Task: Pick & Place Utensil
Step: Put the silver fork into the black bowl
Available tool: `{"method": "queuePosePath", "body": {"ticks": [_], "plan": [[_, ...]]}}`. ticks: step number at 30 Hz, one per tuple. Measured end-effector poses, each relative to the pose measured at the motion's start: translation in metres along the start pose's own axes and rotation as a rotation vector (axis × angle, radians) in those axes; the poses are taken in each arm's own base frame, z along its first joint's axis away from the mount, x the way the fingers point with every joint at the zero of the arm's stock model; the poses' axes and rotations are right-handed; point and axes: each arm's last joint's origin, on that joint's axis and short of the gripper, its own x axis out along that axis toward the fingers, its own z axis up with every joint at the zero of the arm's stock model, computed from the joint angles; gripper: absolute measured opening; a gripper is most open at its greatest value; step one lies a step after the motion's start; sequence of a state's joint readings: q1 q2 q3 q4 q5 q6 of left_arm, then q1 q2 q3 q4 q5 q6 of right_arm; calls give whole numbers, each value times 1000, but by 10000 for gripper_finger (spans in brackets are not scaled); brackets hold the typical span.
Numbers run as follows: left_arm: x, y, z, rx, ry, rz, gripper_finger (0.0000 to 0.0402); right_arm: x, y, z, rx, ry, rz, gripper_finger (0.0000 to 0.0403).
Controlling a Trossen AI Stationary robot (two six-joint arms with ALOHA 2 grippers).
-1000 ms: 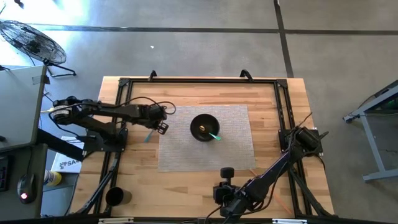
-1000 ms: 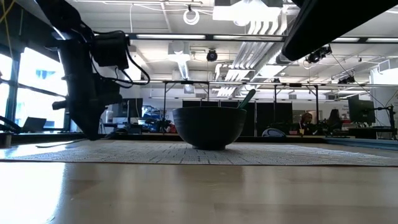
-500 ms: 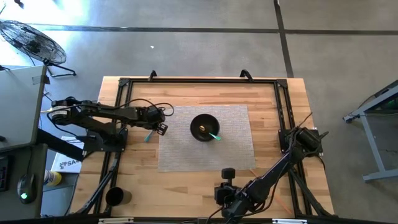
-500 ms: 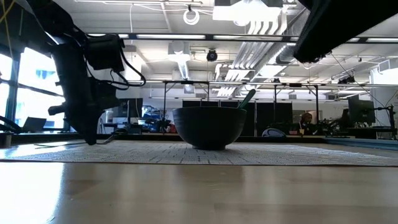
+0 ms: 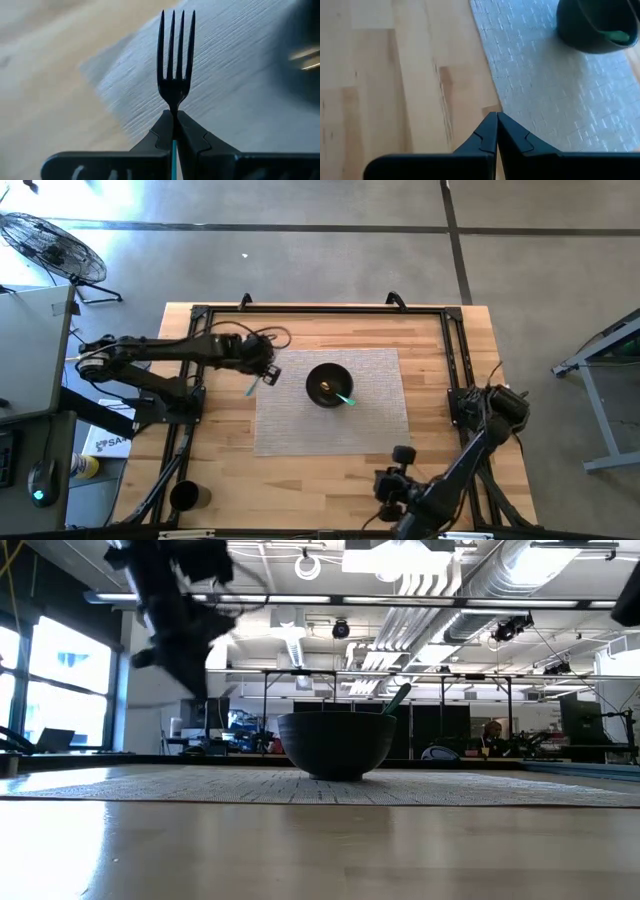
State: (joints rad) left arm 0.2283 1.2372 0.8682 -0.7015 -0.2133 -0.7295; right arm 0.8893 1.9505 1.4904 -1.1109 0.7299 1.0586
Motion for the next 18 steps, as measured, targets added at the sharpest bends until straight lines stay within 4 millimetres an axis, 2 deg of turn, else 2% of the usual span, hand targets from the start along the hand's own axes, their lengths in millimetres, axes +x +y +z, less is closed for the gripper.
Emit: {"method": "queuePosePath", "body": {"ticks": [5, 8, 12, 18], "plan": [[-28, -45, 26, 76, -41, -155, 1, -9, 3, -8, -12, -71, -29, 1], [-36, -75, 38, 130, -32, -216, 0, -12, 3, -11, -24, -93, -38, 2], [-30, -113, 52, 218, 58, -233, 0, -12, 3, -11, -19, -86, -34, 1], [1, -148, 70, 365, 226, -105, 0, -12, 3, -11, 5, -83, -32, 4]]}}
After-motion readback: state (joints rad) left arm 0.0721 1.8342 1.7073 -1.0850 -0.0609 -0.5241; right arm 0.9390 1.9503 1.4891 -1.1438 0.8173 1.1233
